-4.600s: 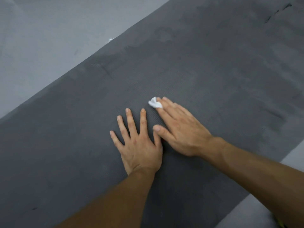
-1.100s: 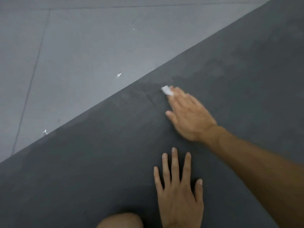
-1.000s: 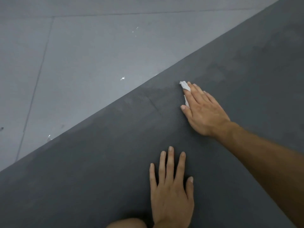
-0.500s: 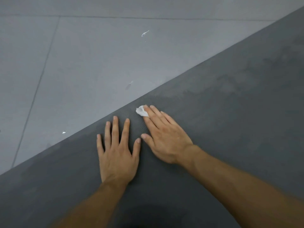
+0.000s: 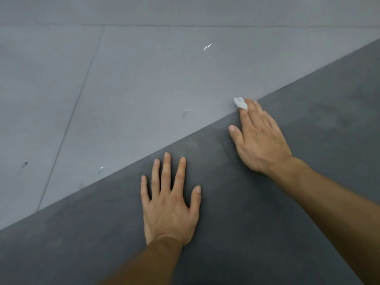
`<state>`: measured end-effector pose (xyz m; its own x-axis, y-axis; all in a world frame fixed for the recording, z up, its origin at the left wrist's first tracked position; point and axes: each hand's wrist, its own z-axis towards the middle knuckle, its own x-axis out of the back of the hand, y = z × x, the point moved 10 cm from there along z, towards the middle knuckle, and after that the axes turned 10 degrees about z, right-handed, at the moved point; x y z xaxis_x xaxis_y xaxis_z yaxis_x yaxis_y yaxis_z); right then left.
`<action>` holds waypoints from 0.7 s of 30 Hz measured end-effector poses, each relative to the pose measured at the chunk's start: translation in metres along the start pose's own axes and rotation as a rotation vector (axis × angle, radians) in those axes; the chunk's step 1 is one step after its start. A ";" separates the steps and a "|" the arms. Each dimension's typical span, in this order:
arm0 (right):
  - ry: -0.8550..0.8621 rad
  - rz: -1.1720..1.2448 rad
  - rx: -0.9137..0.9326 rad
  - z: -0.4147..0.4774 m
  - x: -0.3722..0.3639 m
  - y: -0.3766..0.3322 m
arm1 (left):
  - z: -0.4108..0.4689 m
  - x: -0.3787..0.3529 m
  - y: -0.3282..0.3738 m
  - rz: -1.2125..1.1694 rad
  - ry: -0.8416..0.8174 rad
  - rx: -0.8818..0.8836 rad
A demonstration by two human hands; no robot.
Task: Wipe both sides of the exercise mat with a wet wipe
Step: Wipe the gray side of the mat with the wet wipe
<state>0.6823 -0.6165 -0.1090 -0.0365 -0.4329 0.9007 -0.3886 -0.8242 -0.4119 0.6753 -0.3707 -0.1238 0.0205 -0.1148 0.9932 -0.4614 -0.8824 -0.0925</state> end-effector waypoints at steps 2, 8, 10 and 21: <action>-0.045 0.001 0.128 -0.011 -0.019 -0.041 | 0.000 0.000 0.000 -0.005 0.015 0.000; -0.168 -0.046 0.386 -0.057 -0.047 -0.085 | 0.001 -0.001 0.000 0.004 0.004 -0.006; -0.197 -0.083 0.425 -0.064 -0.046 -0.076 | 0.000 -0.001 0.000 0.005 0.006 -0.006; 0.051 0.029 -0.028 -0.009 0.016 0.046 | 0.001 0.000 -0.001 0.001 0.009 -0.003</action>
<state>0.6555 -0.6578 -0.1121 -0.0950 -0.4361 0.8949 -0.4122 -0.8010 -0.4341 0.6765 -0.3698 -0.1241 0.0120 -0.1115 0.9937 -0.4637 -0.8811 -0.0933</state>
